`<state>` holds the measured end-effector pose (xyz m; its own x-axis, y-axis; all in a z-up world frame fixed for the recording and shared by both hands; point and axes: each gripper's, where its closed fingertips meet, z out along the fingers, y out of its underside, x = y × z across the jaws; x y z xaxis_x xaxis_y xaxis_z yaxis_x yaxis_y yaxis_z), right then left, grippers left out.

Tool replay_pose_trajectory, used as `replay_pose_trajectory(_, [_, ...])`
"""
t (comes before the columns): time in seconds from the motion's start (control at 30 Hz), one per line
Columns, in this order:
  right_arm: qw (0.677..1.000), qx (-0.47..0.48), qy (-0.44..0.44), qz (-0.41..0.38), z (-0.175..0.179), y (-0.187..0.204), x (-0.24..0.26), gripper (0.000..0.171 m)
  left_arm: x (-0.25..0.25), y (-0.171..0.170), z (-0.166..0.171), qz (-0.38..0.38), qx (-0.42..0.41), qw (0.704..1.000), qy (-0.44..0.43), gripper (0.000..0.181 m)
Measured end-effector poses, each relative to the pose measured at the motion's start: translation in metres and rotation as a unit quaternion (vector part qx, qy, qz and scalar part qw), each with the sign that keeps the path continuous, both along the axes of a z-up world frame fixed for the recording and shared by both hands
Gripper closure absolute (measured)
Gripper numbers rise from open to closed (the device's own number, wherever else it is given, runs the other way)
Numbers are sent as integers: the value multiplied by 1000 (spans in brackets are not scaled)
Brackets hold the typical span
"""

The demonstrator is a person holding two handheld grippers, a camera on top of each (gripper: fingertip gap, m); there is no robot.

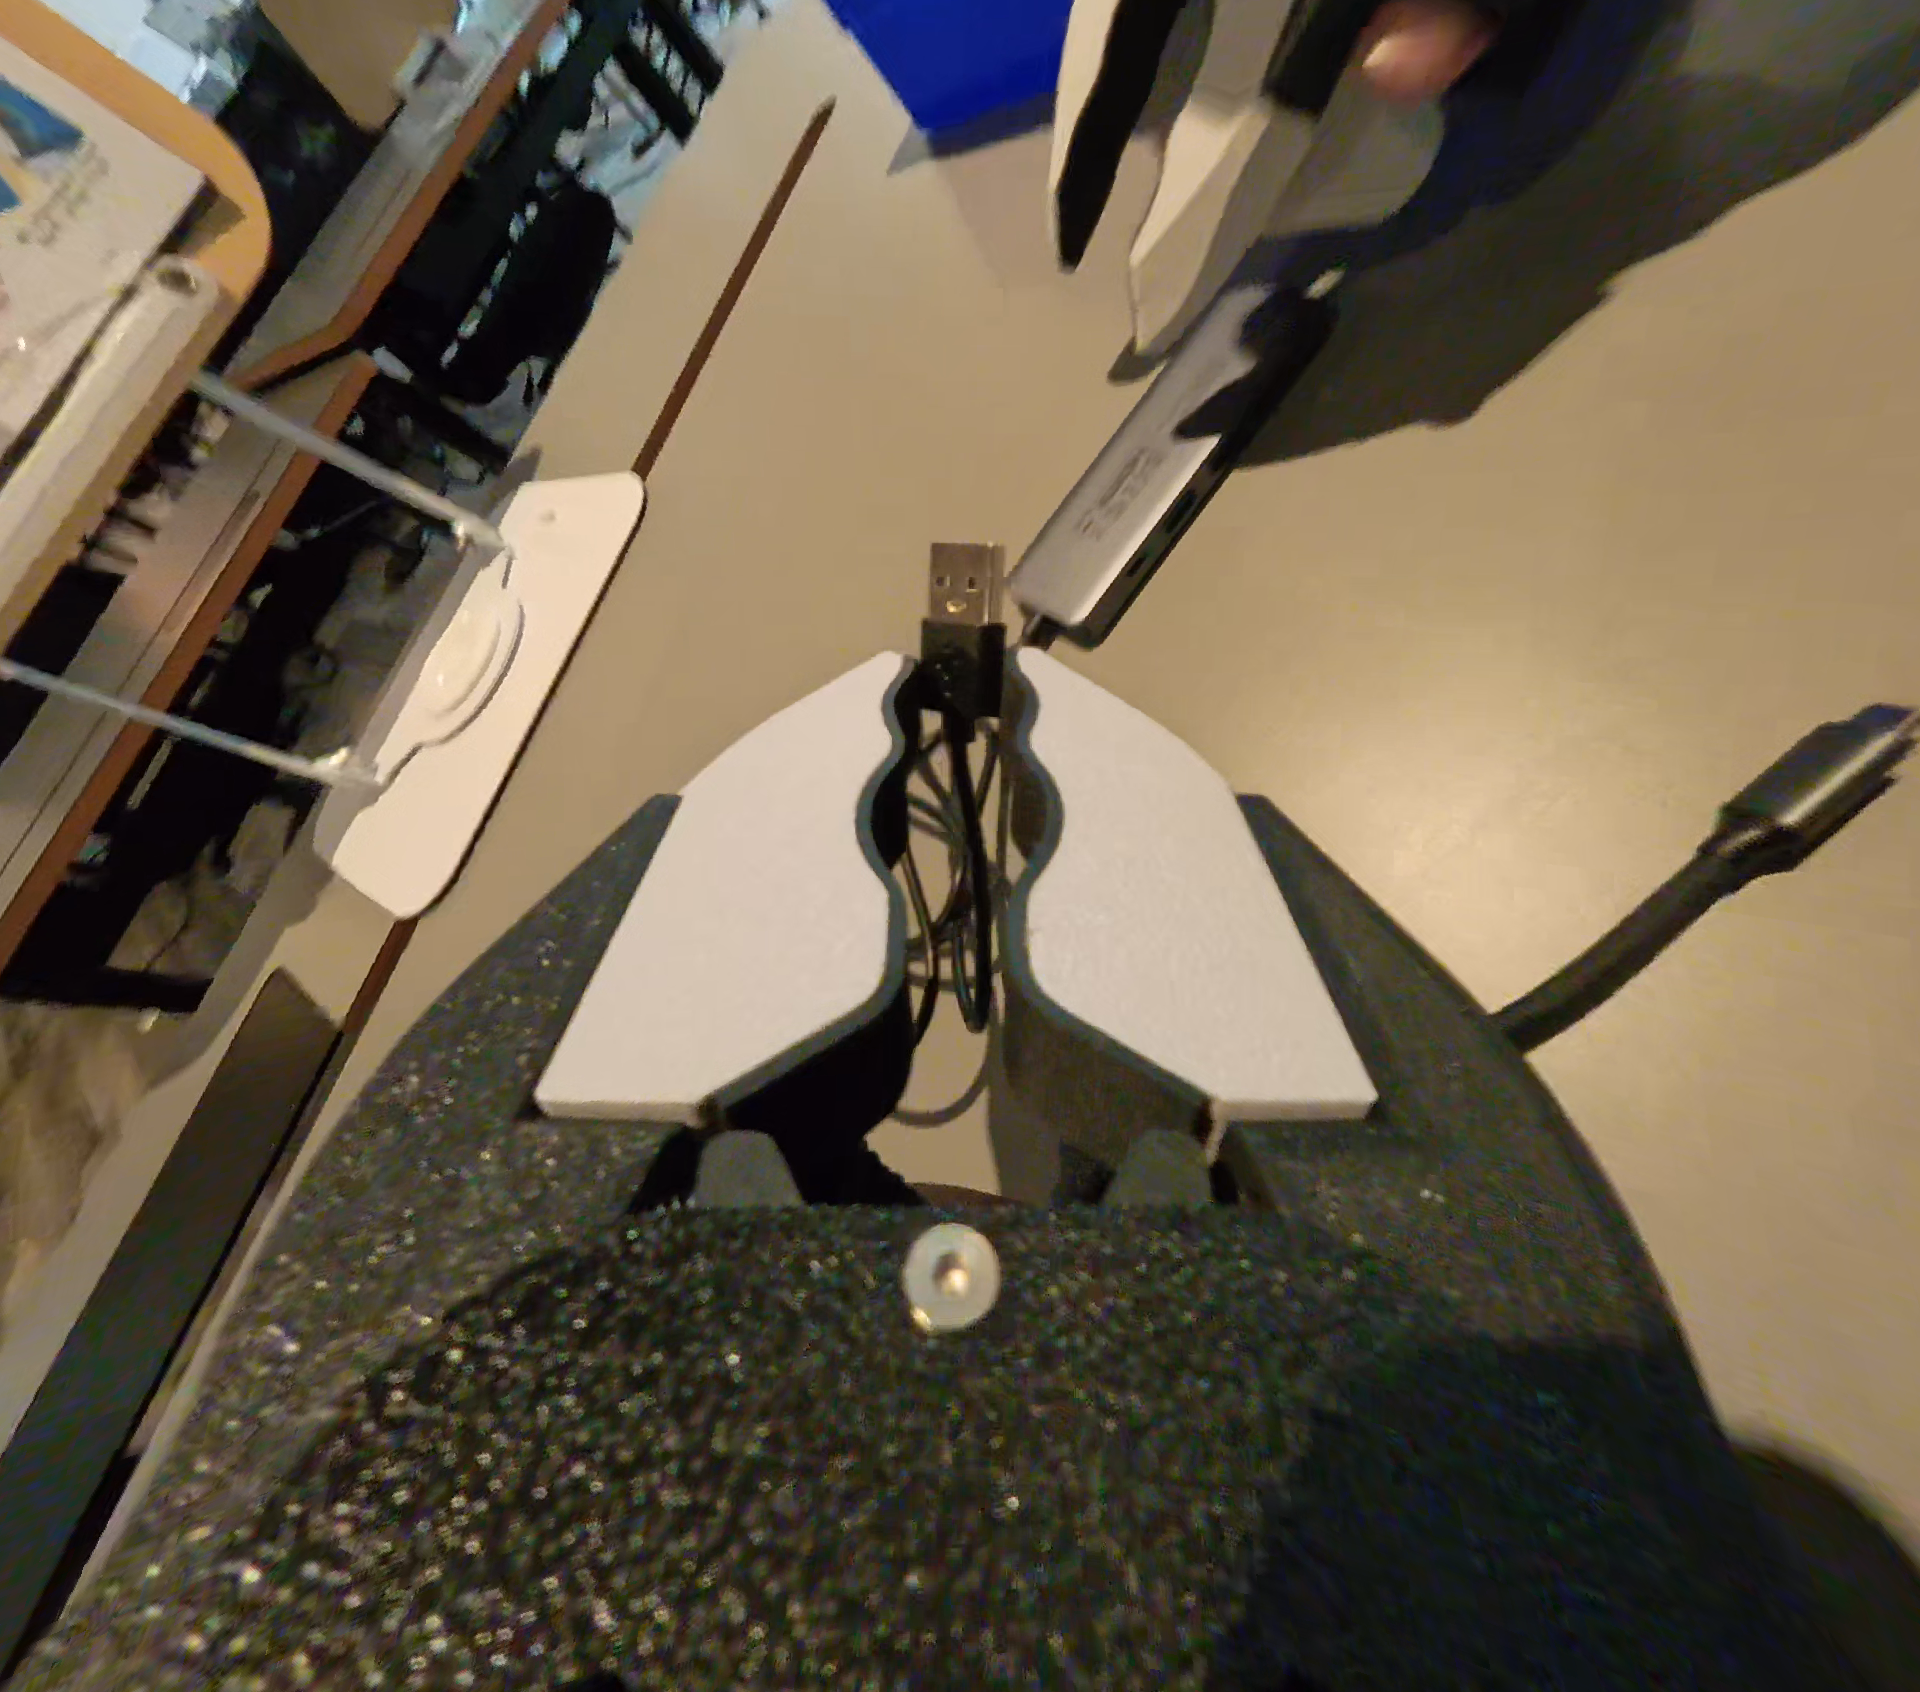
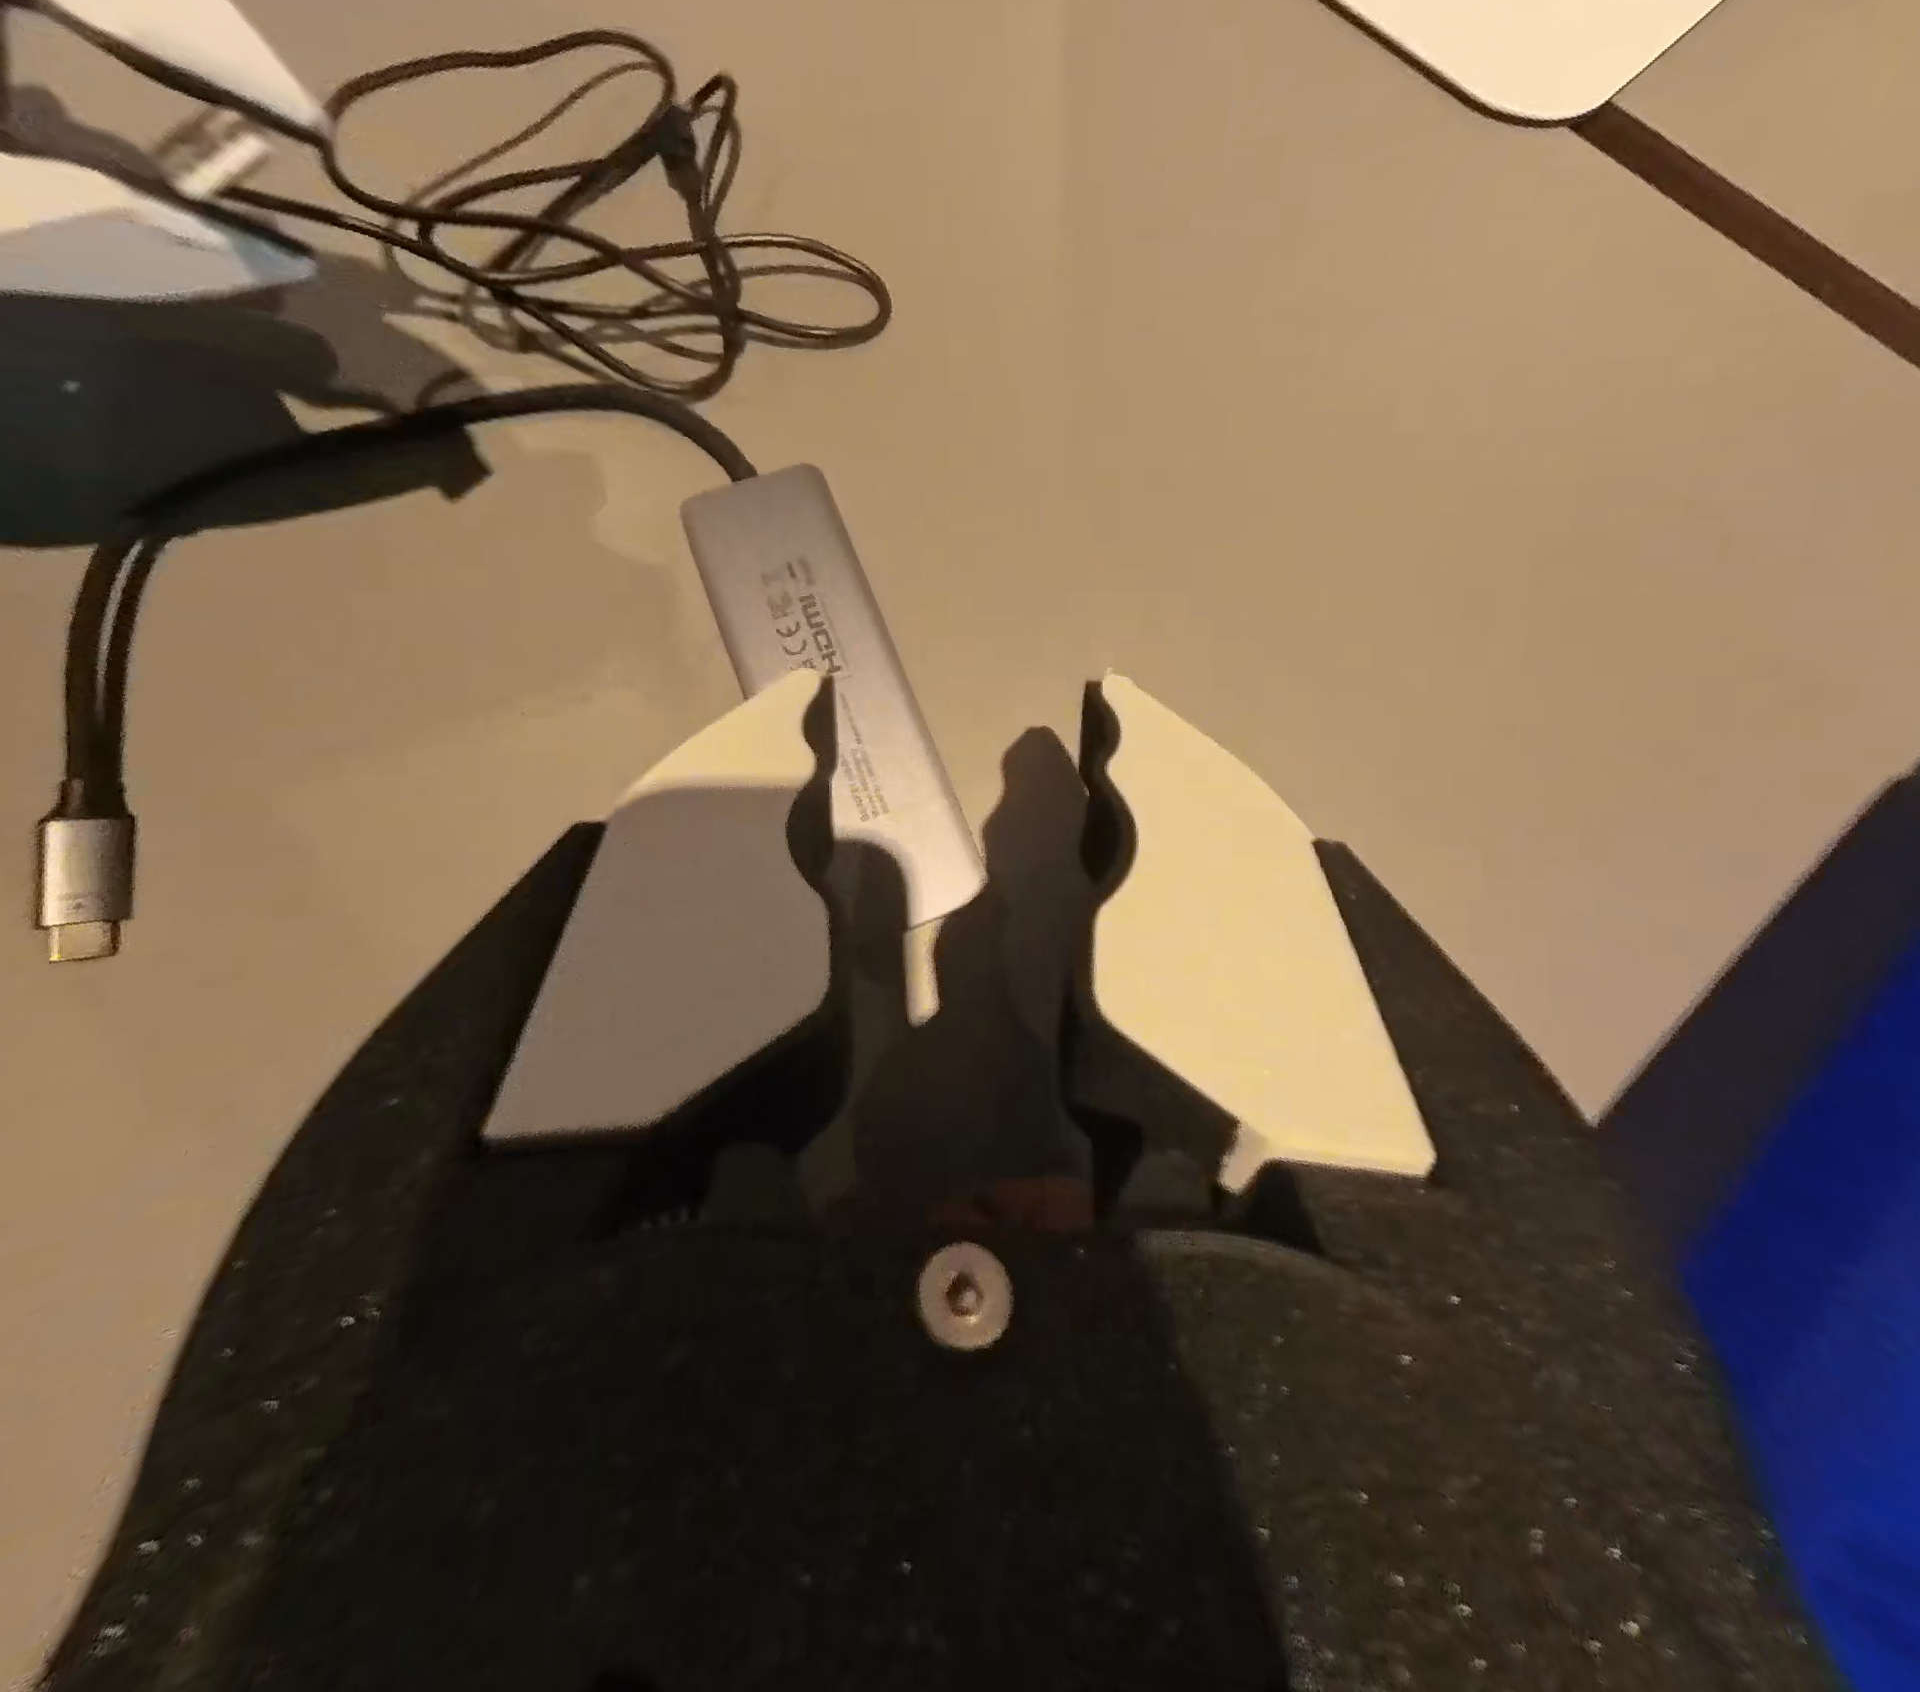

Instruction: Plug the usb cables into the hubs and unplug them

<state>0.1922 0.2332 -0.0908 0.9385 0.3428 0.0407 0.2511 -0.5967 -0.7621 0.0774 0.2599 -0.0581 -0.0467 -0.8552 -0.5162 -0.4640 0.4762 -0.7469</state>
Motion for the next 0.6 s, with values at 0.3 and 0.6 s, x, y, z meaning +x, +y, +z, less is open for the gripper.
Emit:
replay_pose_trajectory(0.3, [1000, 5, -4, 0, 0, 1, 2, 126, 3, -27, 28, -77, 1, 994, -76, 167])
replay_pose_trajectory(0.6, [999, -16, -26, 9, -9, -3, 4, 125, 2, -34, 31, -97, -9, 991, -87, 167])
